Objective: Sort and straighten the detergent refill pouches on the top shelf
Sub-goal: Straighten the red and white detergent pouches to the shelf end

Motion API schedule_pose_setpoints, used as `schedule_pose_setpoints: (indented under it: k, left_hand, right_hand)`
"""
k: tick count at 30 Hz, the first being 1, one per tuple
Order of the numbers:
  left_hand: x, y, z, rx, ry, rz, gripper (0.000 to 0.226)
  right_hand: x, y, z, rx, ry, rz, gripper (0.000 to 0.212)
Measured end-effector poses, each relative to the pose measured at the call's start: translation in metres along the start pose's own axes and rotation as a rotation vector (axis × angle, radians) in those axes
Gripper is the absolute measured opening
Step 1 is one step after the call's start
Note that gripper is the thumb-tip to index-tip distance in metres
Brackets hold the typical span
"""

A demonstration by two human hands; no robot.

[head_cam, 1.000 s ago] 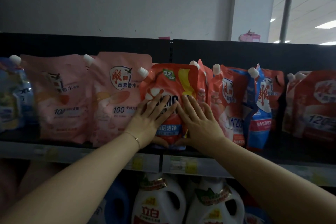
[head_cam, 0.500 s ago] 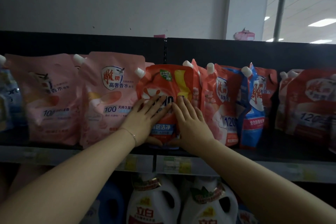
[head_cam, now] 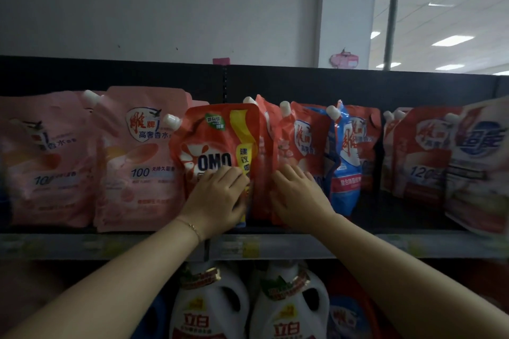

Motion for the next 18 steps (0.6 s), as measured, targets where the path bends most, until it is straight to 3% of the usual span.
schedule_pose_setpoints:
  k: [7, 10, 14, 18]
  left_hand:
    - [0.042, -0.024, -0.035, 0.019, 0.018, 0.068, 0.027]
    - [0.061, -0.037, -0.047, -0.018, 0.078, 0.121, 0.031]
    - [0.073, -0.052, -0.064, 0.009, 0.385, 0.193, 0.041]
    - [0.084, -0.06, -0.082, 0.14, 0.824, 0.37, 0.075]
  right_hand:
    - [0.058, 0.007, 0.011, -0.008, -0.035, 0.133, 0.031]
    - [0.088, 0.003, 0.012, -0.117, -0.087, 0.209, 0.033]
    - [0.103, -0.002, 0.01, -0.223, -0.091, 0.213, 0.033]
    - [0.109, 0.0, 0.007, -0.202, -0.037, 0.147, 0.038]
Point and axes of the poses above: each hand's wrist, its own z-axis away from the middle knuckle, its own y-axis out of the back of the hand, x = y × z, the point moved 2 cm from there along -z, towards the middle knuckle, and after that the axes turned 10 degrees about -y, right-handed, at the moved point
